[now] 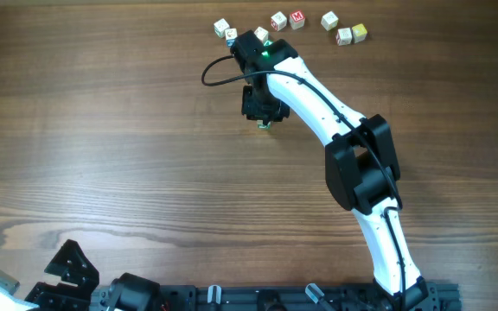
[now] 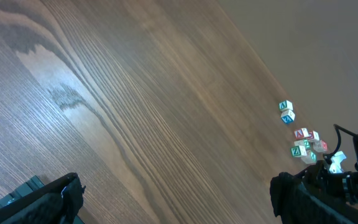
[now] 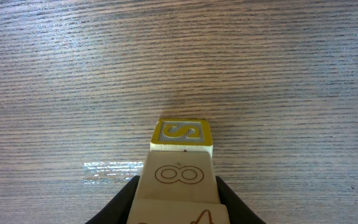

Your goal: Form a tower

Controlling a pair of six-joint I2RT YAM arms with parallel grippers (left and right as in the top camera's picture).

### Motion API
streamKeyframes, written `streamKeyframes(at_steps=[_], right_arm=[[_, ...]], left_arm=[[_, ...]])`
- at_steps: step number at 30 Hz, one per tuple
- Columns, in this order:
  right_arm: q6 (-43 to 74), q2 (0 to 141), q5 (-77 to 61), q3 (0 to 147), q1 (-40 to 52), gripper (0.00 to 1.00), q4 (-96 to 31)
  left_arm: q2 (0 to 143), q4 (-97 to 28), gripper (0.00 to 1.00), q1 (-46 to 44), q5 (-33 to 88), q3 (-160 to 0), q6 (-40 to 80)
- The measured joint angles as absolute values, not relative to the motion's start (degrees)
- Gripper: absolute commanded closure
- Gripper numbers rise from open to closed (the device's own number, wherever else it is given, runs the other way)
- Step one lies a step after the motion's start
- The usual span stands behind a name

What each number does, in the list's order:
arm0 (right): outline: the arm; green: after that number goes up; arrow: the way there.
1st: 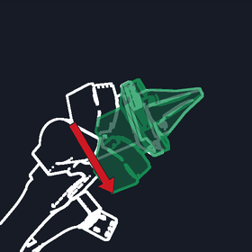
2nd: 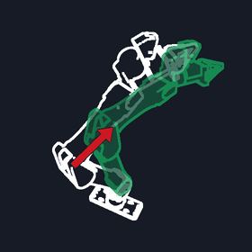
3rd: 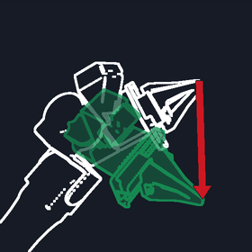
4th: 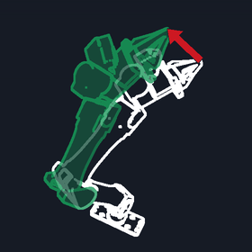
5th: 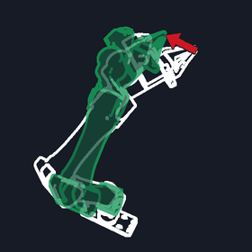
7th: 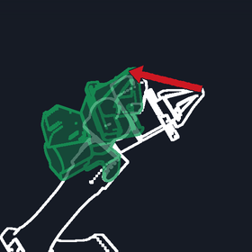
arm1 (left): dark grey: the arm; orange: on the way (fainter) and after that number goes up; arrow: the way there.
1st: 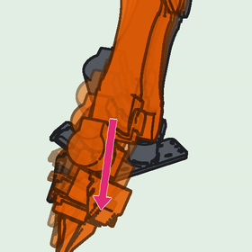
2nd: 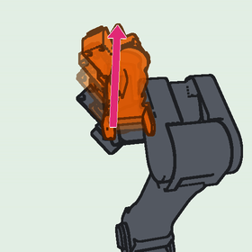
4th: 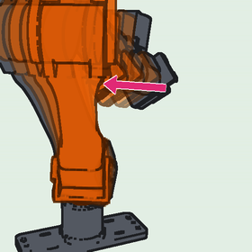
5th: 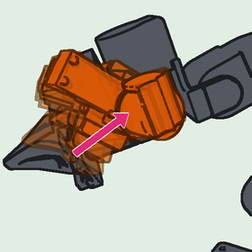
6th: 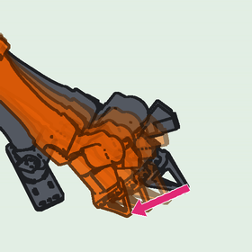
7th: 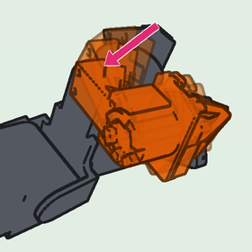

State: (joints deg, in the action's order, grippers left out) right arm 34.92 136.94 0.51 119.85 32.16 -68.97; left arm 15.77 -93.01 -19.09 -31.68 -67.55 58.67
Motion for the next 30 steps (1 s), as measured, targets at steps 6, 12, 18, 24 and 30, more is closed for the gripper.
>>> streamKeyframes(at_steps=[6,12,18,24,30], right_arm=[[34.9,136.9,0.5,119.9,32.2,0.67,-68.9],[34.9,136.9,0.5,119.9,32.2,0.69,-68.7],[34.9,136.9,0.6,119.9,32.2,0.70,-68.7],[34.9,136.9,0.6,119.9,32.2,0.73,-68.8],[34.9,136.9,0.6,119.9,31.8,0.76,-69.0]], left_arm=[[15.8,-93.0,0.00,-19.1,-31.7,-67.5,58.7],[15.8,-93.0,0.00,-19.1,-31.7,-67.5,58.7],[15.8,-93.0,0.00,-19.1,-31.7,-67.5,58.7],[15.8,-93.0,0.00,-19.1,-31.7,-67.5,58.7],[15.8,-93.0,0.00,-19.1,-31.7,-67.5,58.7]])
